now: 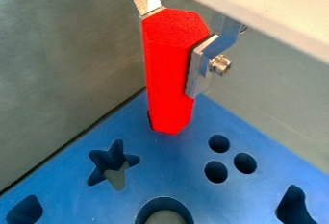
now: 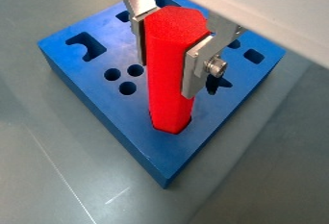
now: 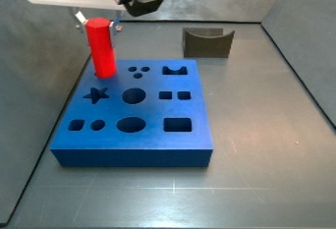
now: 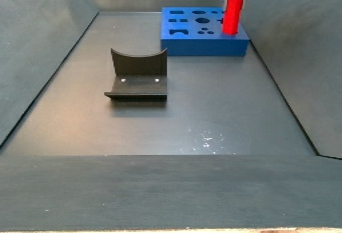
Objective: Pick up the hexagon object. Move up. Move to above the board. Insert the hexagon object.
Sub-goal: Insert the hexagon object.
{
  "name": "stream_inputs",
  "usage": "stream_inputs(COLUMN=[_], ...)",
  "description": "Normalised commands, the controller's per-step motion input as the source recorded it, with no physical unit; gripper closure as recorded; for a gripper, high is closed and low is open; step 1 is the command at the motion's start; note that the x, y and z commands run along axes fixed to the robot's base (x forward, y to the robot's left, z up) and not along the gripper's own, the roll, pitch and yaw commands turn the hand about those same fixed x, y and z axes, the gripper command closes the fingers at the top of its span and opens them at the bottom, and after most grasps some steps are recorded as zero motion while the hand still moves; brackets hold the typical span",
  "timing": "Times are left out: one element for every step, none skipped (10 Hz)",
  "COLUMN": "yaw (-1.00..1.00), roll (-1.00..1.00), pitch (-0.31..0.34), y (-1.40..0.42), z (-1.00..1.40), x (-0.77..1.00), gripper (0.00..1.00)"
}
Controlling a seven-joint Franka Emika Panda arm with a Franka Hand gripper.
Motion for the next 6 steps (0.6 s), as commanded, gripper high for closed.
stream_inputs(yaw=[0.00, 0.00, 0.00, 0.00, 0.00, 0.00], roll=[0.00, 0.01, 0.00, 0.00, 0.00, 0.00], pitch=[-0.010, -0.004, -0.013, -0.007, -0.009, -0.013], y=[0.00, 0.00, -0.12, 0.00, 0.00, 0.00], z=[-1.00, -1.00, -1.00, 0.00, 0.00, 0.00], x=[-0.30, -0.15, 0.15, 0.00, 0.00, 0.00], gripper=[1.00, 1.00, 1.00, 1.00, 1.00, 1.00])
